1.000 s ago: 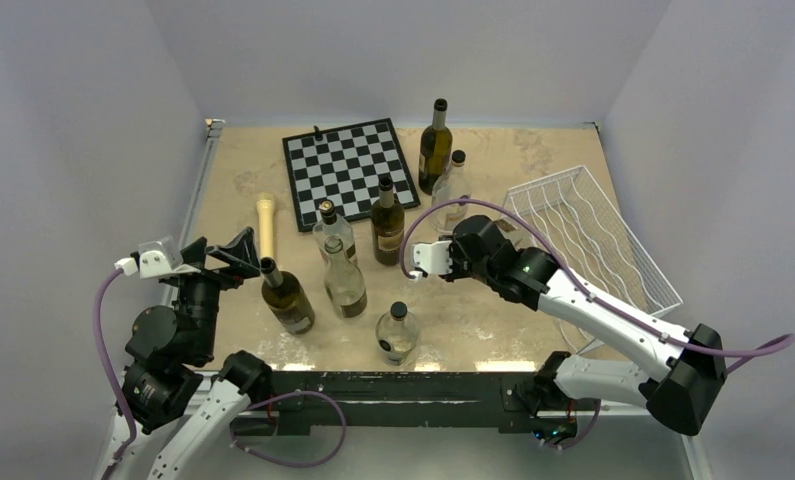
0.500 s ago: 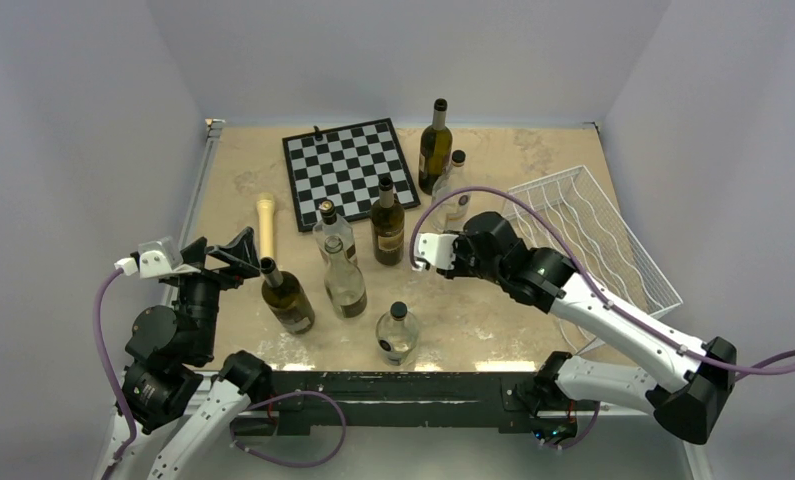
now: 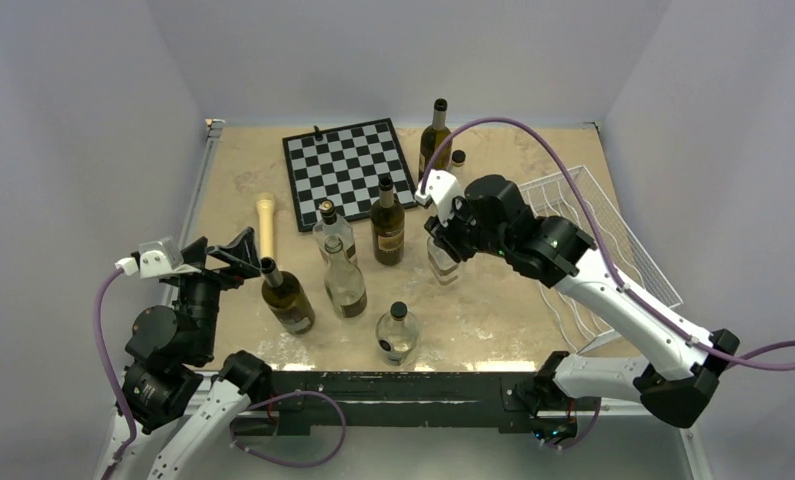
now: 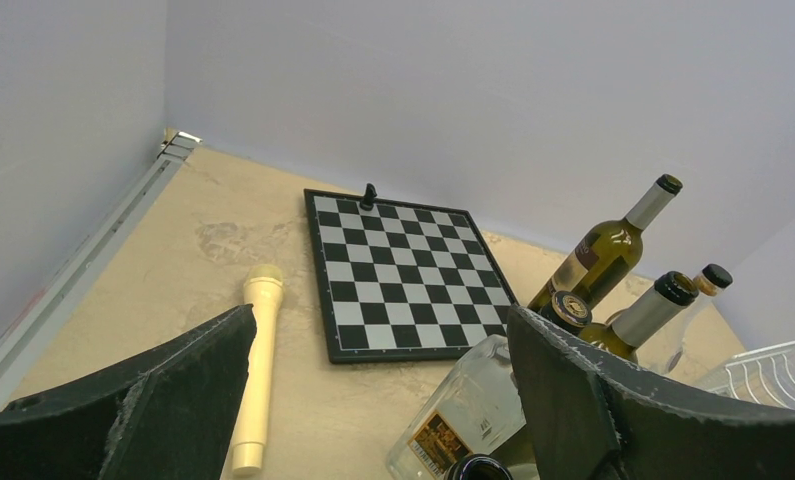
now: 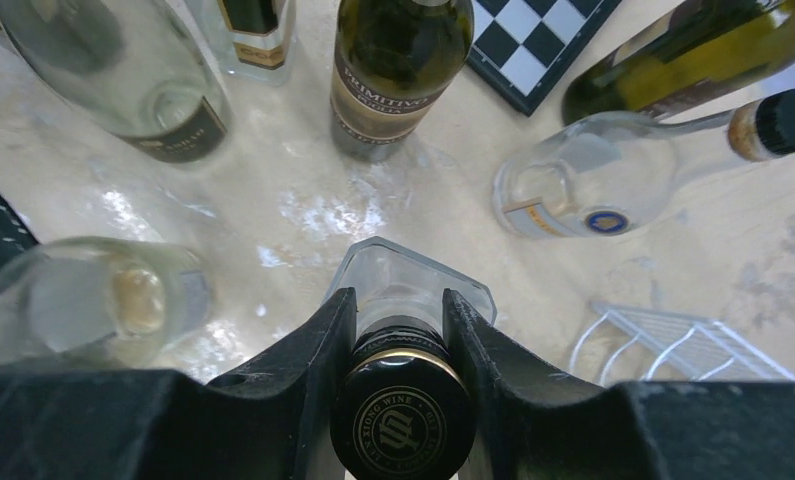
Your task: Take the wine bottle off the wine rack
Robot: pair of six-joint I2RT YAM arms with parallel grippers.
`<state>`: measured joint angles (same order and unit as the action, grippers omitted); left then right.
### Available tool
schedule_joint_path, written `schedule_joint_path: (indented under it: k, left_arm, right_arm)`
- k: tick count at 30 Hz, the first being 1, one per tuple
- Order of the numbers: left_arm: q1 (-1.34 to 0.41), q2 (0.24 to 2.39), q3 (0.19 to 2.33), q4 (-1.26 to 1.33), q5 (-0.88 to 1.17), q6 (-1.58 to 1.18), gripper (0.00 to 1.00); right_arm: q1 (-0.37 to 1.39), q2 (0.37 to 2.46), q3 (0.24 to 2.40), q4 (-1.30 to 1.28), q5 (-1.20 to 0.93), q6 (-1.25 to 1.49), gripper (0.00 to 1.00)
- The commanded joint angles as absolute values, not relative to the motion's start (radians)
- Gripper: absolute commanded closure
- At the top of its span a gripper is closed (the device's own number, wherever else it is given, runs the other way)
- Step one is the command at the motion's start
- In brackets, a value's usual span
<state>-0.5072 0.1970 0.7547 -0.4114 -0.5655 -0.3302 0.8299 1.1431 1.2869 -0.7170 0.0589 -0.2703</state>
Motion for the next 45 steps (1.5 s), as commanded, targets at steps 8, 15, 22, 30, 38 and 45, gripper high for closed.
schedule_joint_path:
  k: [8, 15, 22, 30, 38, 45]
  left_arm:
    - [-0.512, 0.204, 0.756, -0.379, -0.552, -0.328, 0.0]
    - [-0.512, 0.208, 0.758, -0.379, -0.549, -0.327, 0.0]
    - [-0.512, 0.211, 0.758, -0.378, -0.548, -0.327, 0.0]
    - [-0.512, 0.206, 0.756, -0.379, -0.548, -0.325, 0.0]
    - [-0.511, 0.21, 0.774, -0.39, -0.558, -0.325, 0.0]
    - [-0.512, 0.282, 0.964, -0.474, -0.369, -0.316, 0.0]
  right_arm:
    - [0.808, 1.195, 1.405, -0.667, 0.107, -0.021, 1.0]
    - [0.797, 1.213, 1.351, -0.607, 0.116, -0.008, 1.0]
    - [0.787, 1.225, 1.303, -0.556, 0.14, 0.033, 0.97]
    - [0.78, 1.201, 1.3, -0.573, 0.098, 0.05, 0.37]
    - [0.781, 1.107, 1.34, -0.628, 0.099, 0.061, 0.02]
    - [0.782, 0.927, 1.332, -0.668, 0.162, 0.259, 0.02]
